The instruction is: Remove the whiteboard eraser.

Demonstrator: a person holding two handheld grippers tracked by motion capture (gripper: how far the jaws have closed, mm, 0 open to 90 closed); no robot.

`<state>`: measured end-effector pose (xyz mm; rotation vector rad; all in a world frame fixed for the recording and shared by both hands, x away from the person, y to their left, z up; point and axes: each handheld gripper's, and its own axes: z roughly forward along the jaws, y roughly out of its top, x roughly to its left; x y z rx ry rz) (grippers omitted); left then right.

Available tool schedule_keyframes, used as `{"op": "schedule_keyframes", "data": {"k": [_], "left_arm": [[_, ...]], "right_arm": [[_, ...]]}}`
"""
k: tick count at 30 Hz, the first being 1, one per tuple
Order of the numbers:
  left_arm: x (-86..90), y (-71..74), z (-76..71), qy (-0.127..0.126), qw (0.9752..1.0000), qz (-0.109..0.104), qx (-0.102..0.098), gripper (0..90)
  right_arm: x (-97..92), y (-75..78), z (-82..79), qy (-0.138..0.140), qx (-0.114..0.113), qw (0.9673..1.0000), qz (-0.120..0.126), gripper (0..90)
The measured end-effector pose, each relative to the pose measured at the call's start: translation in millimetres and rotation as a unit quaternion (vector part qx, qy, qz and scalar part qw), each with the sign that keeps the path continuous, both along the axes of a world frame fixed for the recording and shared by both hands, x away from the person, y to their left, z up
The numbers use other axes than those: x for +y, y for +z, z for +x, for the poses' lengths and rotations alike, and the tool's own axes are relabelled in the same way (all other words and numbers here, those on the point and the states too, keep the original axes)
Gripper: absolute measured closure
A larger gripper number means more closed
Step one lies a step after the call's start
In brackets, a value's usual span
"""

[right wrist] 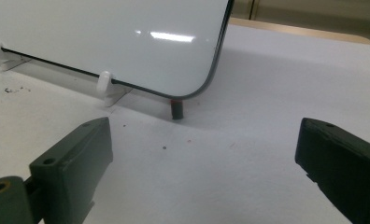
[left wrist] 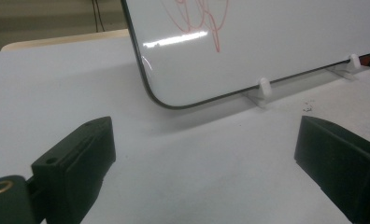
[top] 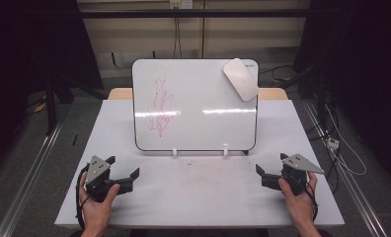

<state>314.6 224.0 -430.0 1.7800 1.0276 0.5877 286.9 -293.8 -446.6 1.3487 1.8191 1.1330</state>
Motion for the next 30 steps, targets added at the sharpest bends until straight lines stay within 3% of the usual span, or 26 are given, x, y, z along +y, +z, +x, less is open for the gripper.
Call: {"op": "schedule_keyframes", "data": {"k": [6, 8, 13, 17, 23, 30], "left_arm": [[-1.2, -0.3, 1.6, -0.002, 1.0, 0.004, 0.007, 5.3], [-1.6, -0.6, 1.3, -0.006, 0.9999, -0.01, 0.003, 5.3], [-1.9, -0.1, 0.9, -0.007, 0.9999, -0.011, 0.001, 5.3], [-5.9, -2.2, 1.9, -0.007, 0.9999, -0.01, 0.005, 5.3], [-12.6, -4.6, 4.6, -0.016, 0.9998, -0.001, 0.015, 5.3], [-14.8, -5.1, 6.2, -0.026, 0.9995, 0.0, 0.019, 5.4]], "right_arm": [[-1.7, 2.4, 0.3, 0.0, -0.003, 1.0, 0.005, 3.6], [-2.4, 5.3, 1.3, -0.003, -0.001, 1.0, -0.002, 5.5], [-2.4, 11.3, 3.2, -0.006, -0.006, 0.9999, -0.007, 7.3], [0.6, 13.4, 6.8, 0.009, 0.003, 0.9999, -0.009, 7.7], [7.8, 26.5, 20.8, 0.01, -0.01, 0.9997, -0.018, 4.8], [19.3, 34.4, 37.7, 0.018, -0.003, 0.9992, -0.036, 5.1]]}}
